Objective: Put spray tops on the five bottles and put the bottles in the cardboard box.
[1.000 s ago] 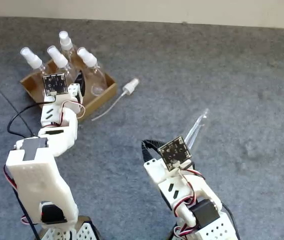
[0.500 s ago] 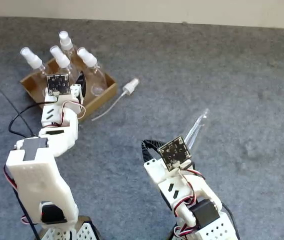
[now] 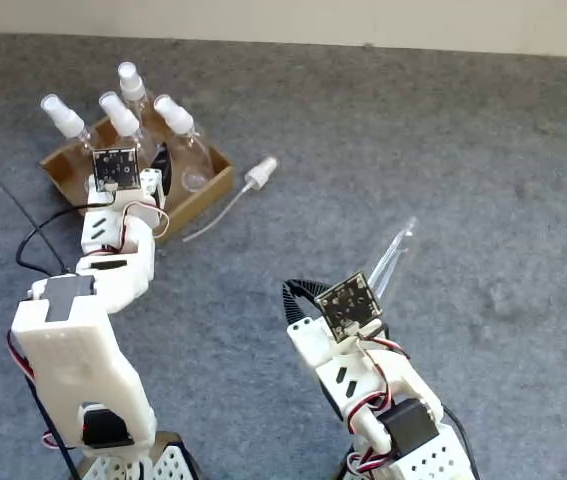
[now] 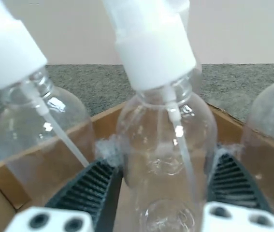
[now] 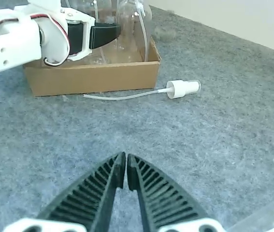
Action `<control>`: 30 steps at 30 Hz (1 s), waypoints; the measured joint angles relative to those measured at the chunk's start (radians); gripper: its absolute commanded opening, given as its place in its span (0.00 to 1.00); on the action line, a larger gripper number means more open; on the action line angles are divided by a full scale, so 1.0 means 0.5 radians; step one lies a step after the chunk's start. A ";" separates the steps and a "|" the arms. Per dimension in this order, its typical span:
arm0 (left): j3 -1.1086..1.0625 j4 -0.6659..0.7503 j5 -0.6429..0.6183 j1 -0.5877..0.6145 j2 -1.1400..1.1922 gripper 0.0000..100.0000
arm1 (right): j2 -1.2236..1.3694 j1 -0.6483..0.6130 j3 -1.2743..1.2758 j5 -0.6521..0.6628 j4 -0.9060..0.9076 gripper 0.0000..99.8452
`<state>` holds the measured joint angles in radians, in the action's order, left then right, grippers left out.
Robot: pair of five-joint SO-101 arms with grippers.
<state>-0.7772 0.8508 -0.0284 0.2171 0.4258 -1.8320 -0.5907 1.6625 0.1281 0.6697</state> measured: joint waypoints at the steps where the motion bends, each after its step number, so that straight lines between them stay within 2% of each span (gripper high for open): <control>1: 0.000 0.000 0.000 0.000 0.000 0.18 | 0.000 0.000 0.000 0.000 0.000 0.01; 30: -0.074 0.000 0.003 0.000 -0.049 0.18 | 0.000 0.000 0.000 0.000 0.000 0.01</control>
<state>-0.8140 0.8508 -0.0269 0.2171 0.4012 -1.8320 -0.5907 1.6625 0.1281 0.6697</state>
